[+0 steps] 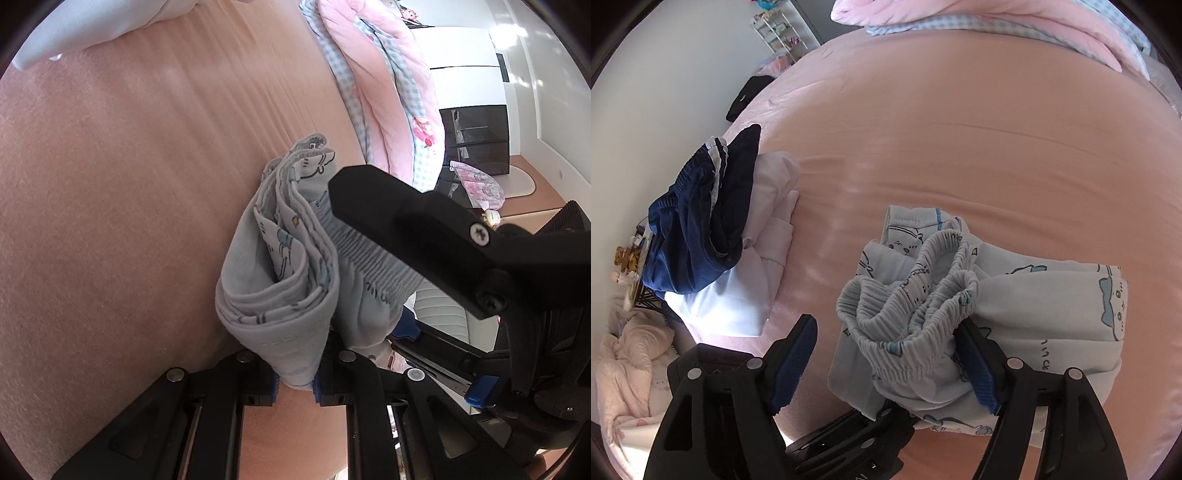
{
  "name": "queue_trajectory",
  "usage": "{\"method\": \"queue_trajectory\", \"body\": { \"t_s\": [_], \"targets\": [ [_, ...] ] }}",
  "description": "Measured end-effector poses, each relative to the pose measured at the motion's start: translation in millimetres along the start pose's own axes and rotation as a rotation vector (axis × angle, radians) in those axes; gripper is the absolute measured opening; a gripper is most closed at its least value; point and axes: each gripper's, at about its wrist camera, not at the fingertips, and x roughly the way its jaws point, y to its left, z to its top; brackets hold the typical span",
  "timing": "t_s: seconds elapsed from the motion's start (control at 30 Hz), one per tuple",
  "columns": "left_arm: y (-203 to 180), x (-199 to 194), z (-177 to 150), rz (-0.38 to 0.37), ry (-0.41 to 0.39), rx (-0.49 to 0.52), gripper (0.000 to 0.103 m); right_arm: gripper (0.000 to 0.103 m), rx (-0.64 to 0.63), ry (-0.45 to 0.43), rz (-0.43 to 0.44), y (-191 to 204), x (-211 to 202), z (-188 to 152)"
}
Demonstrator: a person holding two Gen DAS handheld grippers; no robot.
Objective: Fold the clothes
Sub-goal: 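Lower the doubled pants onto the bed and open both grippers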
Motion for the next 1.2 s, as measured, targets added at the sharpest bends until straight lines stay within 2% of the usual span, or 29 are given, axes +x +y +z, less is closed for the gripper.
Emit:
{"method": "queue_trajectory", "body": {
  "t_s": [0.17,0.33,0.43,0.47,0.53,0.6,0.67,0.8,0.87,1.0,1.2],
  "targets": [
    [0,0,1,0.0,0.009,0.005,0.012,0.077,0.066,0.029,0.056,-3,-3,2],
    [-5,1,7,0.005,0.073,0.019,0.012,0.077,0.168,0.02,0.201,-10,-31,0],
    [-15,-3,11,0.07,0.105,0.045,0.015,0.077,0.196,0.002,0.286,-15,-50,-7],
    [-21,-5,11,0.102,0.106,0.073,0.02,0.077,0.205,-0.004,0.315,-16,-56,-9],
    [-38,-12,8,0.183,0.083,0.188,0.036,0.077,0.235,-0.021,0.367,-21,-69,-13],
    [-51,-19,4,0.24,0.062,0.266,0.067,0.077,0.271,-0.041,0.412,-30,-81,-16],
    [-62,-27,1,0.28,0.039,0.321,0.083,0.077,0.293,-0.065,0.429,-37,-92,-17],
    [-78,-46,-3,0.346,-0.038,0.406,0.086,0.078,0.307,-0.104,0.411,-46,-110,-21],
    [-87,-51,-5,0.377,-0.052,0.459,0.086,0.078,0.312,-0.118,0.413,-52,-117,-24],
    [-104,-56,-14,0.428,-0.054,0.569,0.086,0.078,0.331,-0.144,0.411,-65,-127,-31],
    [-124,-48,-28,0.495,-0.007,0.73,0.086,0.078,0.36,-0.154,0.383,-84,-130,-38]
  ]
}}
